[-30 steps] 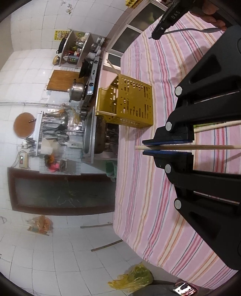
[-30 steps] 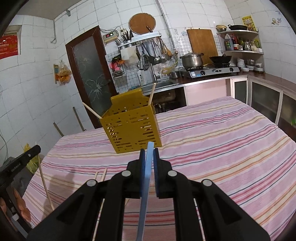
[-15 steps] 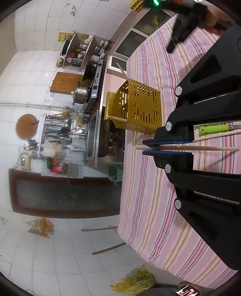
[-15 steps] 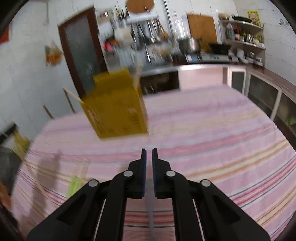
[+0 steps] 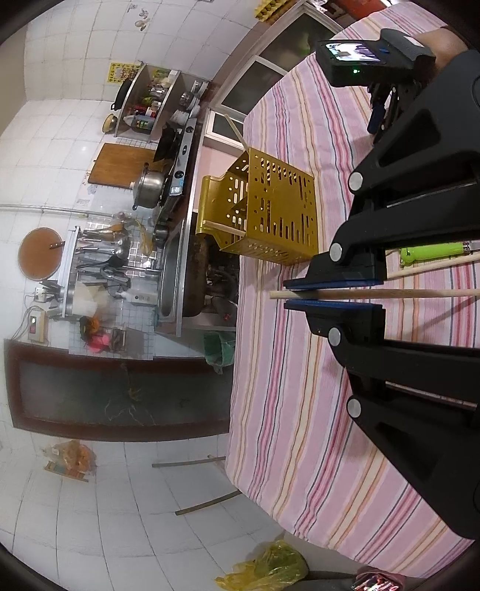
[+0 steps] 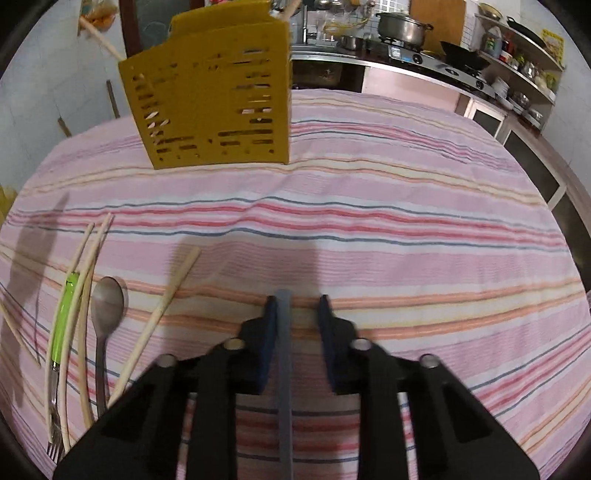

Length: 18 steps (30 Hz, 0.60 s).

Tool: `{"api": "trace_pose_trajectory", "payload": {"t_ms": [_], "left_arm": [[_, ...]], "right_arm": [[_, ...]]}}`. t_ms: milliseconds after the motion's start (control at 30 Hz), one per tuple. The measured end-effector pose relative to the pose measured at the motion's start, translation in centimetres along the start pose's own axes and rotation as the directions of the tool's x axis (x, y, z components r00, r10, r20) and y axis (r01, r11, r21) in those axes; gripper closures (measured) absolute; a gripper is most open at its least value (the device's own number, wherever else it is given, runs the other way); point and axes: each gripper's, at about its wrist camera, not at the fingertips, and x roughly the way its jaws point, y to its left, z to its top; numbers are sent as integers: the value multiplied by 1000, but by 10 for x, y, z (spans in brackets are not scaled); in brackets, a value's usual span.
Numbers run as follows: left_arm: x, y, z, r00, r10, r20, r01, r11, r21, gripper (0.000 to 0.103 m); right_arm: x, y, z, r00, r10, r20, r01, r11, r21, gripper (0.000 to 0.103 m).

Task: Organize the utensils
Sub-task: 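Lift the chopstick and blue spoon and carry both above the yellow caddy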

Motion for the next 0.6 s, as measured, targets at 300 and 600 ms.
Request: {"api": "trace_pose_trajectory", "payload": {"t_ms": [300, 600], "left_arm": [[-2, 0, 5, 1000, -13, 11, 13, 1000, 1, 99], [-13, -7, 16, 998, -22, 61, 21, 1000, 6, 99]], "right_arm": [[-49, -10, 16, 982, 38, 184, -53, 996, 76, 96], [-103, -10, 30, 880, 39, 473, -93, 992, 91, 96]]}}
